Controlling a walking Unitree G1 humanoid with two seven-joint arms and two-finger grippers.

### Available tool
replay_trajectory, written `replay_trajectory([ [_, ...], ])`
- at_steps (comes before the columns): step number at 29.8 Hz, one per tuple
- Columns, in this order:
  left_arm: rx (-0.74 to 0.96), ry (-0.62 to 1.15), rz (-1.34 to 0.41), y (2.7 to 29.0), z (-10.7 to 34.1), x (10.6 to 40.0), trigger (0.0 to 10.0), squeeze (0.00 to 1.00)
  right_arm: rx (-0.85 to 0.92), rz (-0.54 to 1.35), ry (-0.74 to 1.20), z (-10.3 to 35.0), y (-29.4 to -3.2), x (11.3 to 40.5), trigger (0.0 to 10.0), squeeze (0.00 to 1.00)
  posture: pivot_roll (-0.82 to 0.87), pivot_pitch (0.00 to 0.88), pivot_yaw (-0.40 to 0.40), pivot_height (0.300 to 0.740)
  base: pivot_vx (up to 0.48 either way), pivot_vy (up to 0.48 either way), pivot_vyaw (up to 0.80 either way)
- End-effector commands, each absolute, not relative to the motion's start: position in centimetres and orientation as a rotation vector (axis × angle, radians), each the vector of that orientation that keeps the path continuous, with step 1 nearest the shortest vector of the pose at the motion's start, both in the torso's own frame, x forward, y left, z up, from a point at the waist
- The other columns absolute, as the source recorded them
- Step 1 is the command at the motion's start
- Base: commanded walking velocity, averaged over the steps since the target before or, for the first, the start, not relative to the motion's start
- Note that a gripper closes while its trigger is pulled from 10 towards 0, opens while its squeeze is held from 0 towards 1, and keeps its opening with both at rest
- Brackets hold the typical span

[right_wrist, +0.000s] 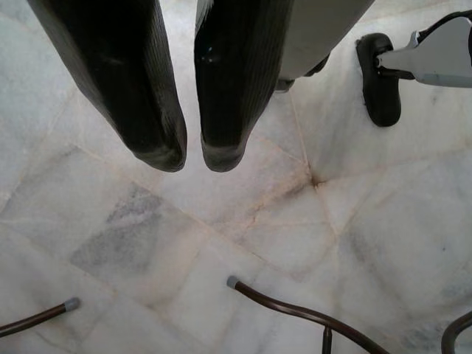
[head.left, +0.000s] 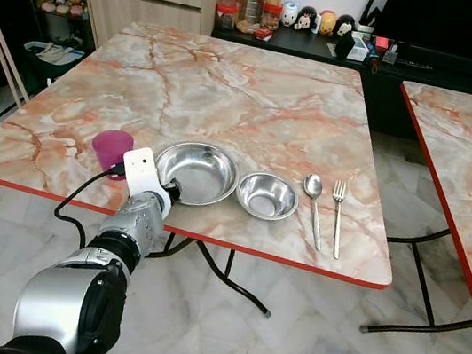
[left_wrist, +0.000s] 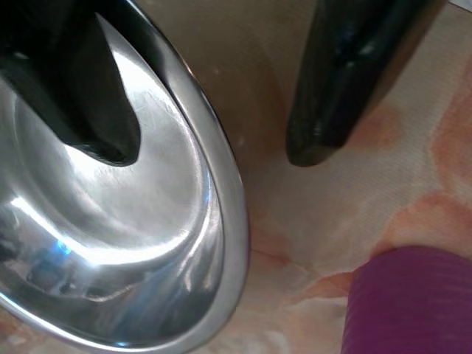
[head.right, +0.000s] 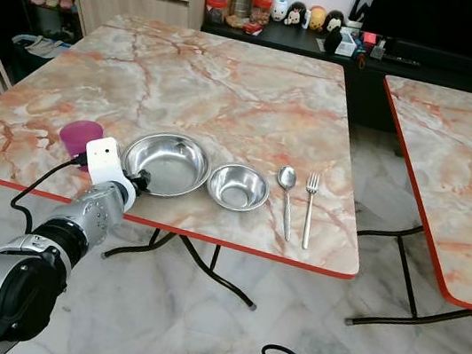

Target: Setting the table

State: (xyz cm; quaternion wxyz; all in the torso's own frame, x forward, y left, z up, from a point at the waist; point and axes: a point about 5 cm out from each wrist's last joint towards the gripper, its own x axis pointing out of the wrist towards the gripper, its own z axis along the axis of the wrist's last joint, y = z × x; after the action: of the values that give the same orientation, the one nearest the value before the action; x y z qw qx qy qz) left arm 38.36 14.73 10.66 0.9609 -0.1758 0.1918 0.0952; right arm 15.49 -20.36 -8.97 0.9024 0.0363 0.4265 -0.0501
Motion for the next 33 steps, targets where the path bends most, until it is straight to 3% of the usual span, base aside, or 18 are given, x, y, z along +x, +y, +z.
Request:
replay_trajectory([
  [1,-0.367,0.401,0.206,14.8,10.6,38.4,0.0,0.00,0.067,-0.101,0.869,-8.8,-20.5,15.8,10.0,0.00,-0.08,0.000,-0.061,0.740,0.000,0.000,0.00],
  [21,-0.289,0.433,0.156,15.1,11.1,38.7,0.0,0.00,0.096,-0.092,0.864,-8.7,-19.1,16.6,10.0,0.00,-0.06,0.000,-0.023,0.740,0.000,0.000,0.00],
  [33,-0.331,0.418,0.190,15.7,11.1,38.6,0.0,0.00,0.105,-0.090,0.862,-8.6,-18.7,17.1,10.0,0.00,-0.05,0.000,-0.024,0.740,0.000,0.000,0.00],
])
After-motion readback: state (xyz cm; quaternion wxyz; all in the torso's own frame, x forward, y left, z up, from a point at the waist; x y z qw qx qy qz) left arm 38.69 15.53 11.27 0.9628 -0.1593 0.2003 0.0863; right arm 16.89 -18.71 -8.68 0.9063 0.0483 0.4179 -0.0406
